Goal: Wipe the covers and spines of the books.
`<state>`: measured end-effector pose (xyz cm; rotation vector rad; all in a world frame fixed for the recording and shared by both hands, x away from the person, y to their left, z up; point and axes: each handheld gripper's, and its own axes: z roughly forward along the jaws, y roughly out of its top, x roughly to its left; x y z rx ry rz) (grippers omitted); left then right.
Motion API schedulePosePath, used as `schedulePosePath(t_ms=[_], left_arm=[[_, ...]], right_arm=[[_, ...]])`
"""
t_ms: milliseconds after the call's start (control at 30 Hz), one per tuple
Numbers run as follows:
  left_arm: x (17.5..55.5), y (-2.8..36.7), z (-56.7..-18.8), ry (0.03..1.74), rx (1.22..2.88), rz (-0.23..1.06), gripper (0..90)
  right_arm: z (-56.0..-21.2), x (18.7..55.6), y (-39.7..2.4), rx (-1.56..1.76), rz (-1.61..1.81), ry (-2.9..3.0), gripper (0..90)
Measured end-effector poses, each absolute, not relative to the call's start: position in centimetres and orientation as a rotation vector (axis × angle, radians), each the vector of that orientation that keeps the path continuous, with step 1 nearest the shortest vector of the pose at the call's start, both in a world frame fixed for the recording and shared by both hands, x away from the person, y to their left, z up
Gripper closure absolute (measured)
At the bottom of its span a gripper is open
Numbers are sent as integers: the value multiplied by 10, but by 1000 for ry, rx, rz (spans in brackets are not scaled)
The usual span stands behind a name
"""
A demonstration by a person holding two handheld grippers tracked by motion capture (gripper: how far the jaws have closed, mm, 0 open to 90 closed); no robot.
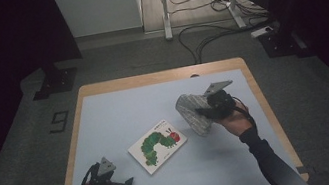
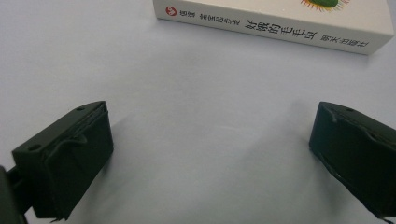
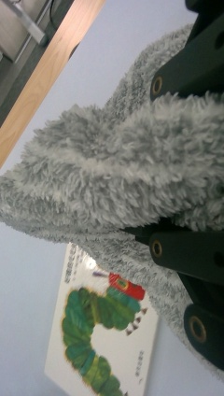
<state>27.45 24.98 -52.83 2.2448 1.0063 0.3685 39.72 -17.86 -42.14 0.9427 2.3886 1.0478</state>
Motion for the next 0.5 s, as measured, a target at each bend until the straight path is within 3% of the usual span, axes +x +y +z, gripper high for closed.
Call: schedulePosePath(t_ms=[500], left_arm=[[274, 250, -528, 1007, 2244, 367, 0]], right_arm=[[-419, 386, -230, 1045, 1028, 2302, 611]])
